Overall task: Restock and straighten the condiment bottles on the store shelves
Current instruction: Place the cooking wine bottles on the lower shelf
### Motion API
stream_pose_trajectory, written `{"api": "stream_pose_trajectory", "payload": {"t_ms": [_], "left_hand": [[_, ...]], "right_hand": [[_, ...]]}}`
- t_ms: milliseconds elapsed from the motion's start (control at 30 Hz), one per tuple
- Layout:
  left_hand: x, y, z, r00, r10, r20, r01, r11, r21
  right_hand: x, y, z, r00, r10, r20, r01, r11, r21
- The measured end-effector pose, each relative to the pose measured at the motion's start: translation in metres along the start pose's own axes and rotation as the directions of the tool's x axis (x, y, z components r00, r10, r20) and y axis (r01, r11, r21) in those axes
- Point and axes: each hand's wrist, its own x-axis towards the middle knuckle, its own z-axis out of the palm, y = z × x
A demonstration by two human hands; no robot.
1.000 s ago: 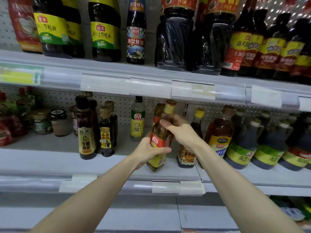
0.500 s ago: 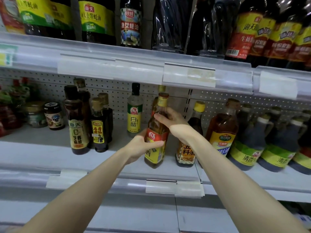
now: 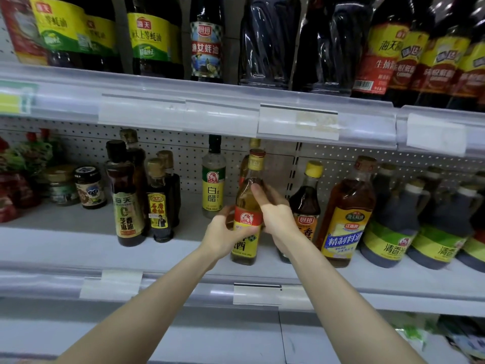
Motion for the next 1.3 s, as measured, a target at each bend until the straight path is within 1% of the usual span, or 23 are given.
{"api": "stream_pose_trajectory", "payload": {"t_ms": [100, 167, 233, 300, 333, 433, 533, 700, 800, 933, 1033, 1100, 1133, 1300], "left_hand": [[-0.005, -0.001, -0.004, 1.0, -0.014, 0.028, 0.014, 1.0, -0.017], [-0.01, 0.001, -0.005, 0.999, -0.03, 0.039, 0.032, 0.998, -0.045], [-0.017, 0.004, -0.006, 0.998, -0.045, 0.05, 0.049, 0.996, -0.078], [-0.027, 0.008, -0.006, 0.996, -0.052, 0.068, 0.059, 0.994, -0.097], [-0.033, 0.009, -0.006, 0.996, -0.052, 0.079, 0.059, 0.993, -0.101], [-0.045, 0.015, -0.005, 0.993, -0.048, 0.106, 0.058, 0.994, -0.098], [-0.048, 0.02, -0.003, 0.99, -0.061, 0.129, 0.071, 0.995, -0.077], [-0.044, 0.023, 0.0, 0.985, -0.096, 0.146, 0.107, 0.992, -0.069], [-0.036, 0.025, 0.003, 0.986, -0.115, 0.124, 0.123, 0.991, -0.061], [-0.025, 0.025, 0.007, 0.986, -0.125, 0.111, 0.13, 0.991, -0.039], [-0.017, 0.022, 0.008, 0.984, -0.135, 0.112, 0.141, 0.989, -0.039], [-0.012, 0.021, 0.008, 0.984, -0.144, 0.104, 0.151, 0.987, -0.056], [-0.01, 0.021, 0.007, 0.984, -0.142, 0.103, 0.15, 0.986, -0.073], [-0.001, 0.023, 0.007, 0.988, -0.128, 0.086, 0.14, 0.977, -0.16]], "right_hand": [[-0.001, 0.0, -0.002, 0.998, 0.008, 0.065, -0.011, 0.998, 0.055], [-0.003, 0.002, -0.003, 0.997, 0.018, 0.074, -0.023, 0.998, 0.062], [-0.008, 0.008, -0.001, 0.996, 0.053, 0.075, -0.054, 0.999, 0.003], [-0.016, 0.019, -0.001, 0.989, 0.12, 0.083, -0.115, 0.991, -0.061], [-0.02, 0.024, -0.002, 0.986, 0.144, 0.087, -0.139, 0.988, -0.069], [-0.032, 0.031, -0.006, 0.983, 0.138, 0.125, -0.135, 0.99, -0.027], [-0.037, 0.032, -0.008, 0.978, 0.129, 0.165, -0.128, 0.992, -0.02], [-0.032, 0.033, -0.009, 0.976, 0.156, 0.151, -0.155, 0.988, -0.02], [-0.023, 0.033, -0.01, 0.972, 0.193, 0.131, -0.192, 0.981, -0.015], [-0.014, 0.033, -0.008, 0.971, 0.21, 0.114, -0.206, 0.977, -0.048], [-0.003, 0.033, -0.009, 0.969, 0.223, 0.109, -0.228, 0.973, 0.03], [0.002, 0.031, -0.008, 0.966, 0.234, 0.113, -0.246, 0.964, 0.101], [0.004, 0.031, -0.007, 0.963, 0.242, 0.119, -0.255, 0.961, 0.11], [0.013, 0.032, -0.001, 0.965, 0.247, 0.086, -0.255, 0.962, 0.1]]}}
